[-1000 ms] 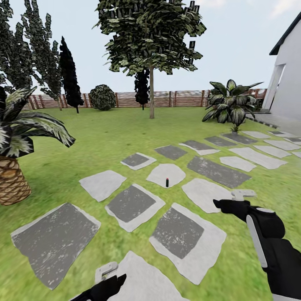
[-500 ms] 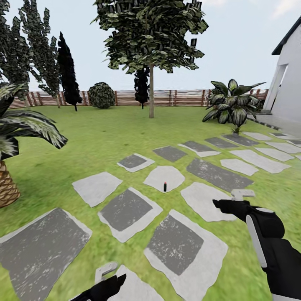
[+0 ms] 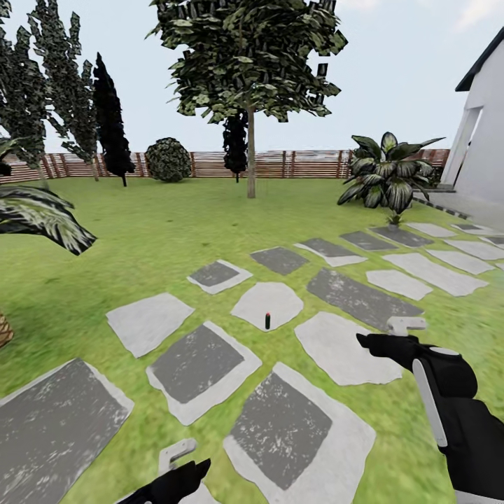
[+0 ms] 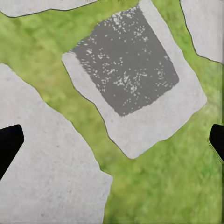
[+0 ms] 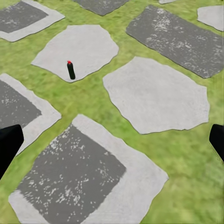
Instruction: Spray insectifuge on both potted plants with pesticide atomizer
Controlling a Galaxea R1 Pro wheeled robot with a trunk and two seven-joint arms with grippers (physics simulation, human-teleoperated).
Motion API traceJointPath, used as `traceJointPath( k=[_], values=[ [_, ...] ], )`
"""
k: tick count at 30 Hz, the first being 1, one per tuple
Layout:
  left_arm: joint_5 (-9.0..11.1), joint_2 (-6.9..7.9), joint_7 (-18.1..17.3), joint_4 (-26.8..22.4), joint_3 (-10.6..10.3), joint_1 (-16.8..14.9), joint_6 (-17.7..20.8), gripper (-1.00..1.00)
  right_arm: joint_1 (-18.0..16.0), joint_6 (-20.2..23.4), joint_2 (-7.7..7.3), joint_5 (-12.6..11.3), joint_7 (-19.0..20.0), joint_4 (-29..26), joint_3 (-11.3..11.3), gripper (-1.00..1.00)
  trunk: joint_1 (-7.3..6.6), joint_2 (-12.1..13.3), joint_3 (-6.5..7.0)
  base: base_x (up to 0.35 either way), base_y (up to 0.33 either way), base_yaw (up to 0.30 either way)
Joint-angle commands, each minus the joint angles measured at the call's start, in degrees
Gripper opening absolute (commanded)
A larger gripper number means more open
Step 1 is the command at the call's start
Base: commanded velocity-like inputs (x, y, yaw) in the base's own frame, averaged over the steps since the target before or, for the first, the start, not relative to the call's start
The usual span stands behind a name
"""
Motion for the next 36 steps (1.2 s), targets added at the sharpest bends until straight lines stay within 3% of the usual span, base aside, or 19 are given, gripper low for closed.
traceJointPath(
  k=[1,13,29,36],
  values=[
    [0.4,-0.01,0.1,-0.1,0.1,0.0,0.3,1.0,0.0,0.1,-0.03,0.0,0.2,0.0,-0.1,1.0,0.02,0.0,-0.07,0.258,-0.251,0.0],
    [0.6,0.02,0.1,0.4,0.3,0.0,0.3,1.0,0.8,-2.1,-0.08,-0.1,0.3,0.0,0.4,1.0,0.02,0.0,-0.07,0.258,-0.237,0.0],
    [0.5,0.04,0.1,0.4,0.4,0.0,0.3,1.0,0.2,-1.6,0.71,-0.1,0.0,0.0,0.6,1.0,0.02,0.0,-0.07,0.258,-0.232,0.0],
    [0.4,0.0,0.1,0.4,0.4,0.0,0.3,1.0,0.2,-1.5,0.73,-0.1,0.0,0.0,0.7,1.0,0.02,0.0,-0.07,0.258,-0.239,0.188]
  ],
)
